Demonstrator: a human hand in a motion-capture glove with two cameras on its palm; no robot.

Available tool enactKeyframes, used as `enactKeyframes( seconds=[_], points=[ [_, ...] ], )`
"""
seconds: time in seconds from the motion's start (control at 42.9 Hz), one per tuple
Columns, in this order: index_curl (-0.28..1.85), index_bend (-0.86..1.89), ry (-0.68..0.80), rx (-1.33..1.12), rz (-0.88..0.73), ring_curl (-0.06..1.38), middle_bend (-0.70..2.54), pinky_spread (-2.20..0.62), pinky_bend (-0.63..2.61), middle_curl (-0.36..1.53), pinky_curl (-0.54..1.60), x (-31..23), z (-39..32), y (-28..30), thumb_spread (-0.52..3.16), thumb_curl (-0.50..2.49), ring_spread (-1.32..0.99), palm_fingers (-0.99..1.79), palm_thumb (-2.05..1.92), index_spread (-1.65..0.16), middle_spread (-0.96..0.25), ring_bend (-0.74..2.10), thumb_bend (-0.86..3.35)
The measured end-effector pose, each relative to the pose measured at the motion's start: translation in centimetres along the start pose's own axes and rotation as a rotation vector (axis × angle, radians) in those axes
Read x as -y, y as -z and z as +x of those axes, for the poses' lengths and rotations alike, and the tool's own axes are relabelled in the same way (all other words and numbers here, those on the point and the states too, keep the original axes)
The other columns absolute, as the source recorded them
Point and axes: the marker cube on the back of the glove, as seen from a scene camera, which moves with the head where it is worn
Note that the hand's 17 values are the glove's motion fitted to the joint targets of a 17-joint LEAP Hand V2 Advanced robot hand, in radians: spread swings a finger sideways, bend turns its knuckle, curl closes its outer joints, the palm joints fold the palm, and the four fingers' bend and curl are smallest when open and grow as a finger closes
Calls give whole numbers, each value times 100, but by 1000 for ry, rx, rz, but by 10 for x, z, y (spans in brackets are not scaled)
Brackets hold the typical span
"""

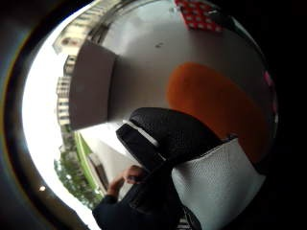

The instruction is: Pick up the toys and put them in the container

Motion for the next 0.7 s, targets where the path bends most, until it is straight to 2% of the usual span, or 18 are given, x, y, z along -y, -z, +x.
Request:
enactKeyframes(
  seconds=[0.187,0.396,0.49,0.536,0.56,0.583,0.63,0.699],
  points=[
    [35,20,32,-14,-39,18,41,0,43,37,28,-6,-1,-38,112,19,-11,18,-6,-20,-4,34,-5],
    [39,23,-12,-67,-76,20,49,-1,33,40,26,-6,1,-61,114,23,-15,34,4,-19,-6,42,0],
    [43,36,-36,-56,-96,21,45,-5,36,40,27,-5,3,-67,123,29,-20,52,31,-20,-7,44,16],
    [48,53,-45,-43,-111,21,38,-10,40,38,28,-4,3,-68,127,32,-24,74,46,-20,-9,47,25],
    [44,47,-47,-37,-119,19,39,-9,37,38,26,-3,4,-68,127,32,-24,63,45,-20,-9,44,24],
    [50,58,-48,-32,-127,22,36,-12,41,37,29,-2,5,-67,129,33,-26,75,51,-20,-10,48,28],
    [51,63,-40,-20,-140,21,33,-15,42,37,28,0,7,-65,130,35,-29,80,57,-19,-11,48,31],
    [55,71,-27,-7,-138,23,25,-23,54,35,32,-1,7,-63,134,40,-33,101,72,-19,-13,53,41]
  ],
)
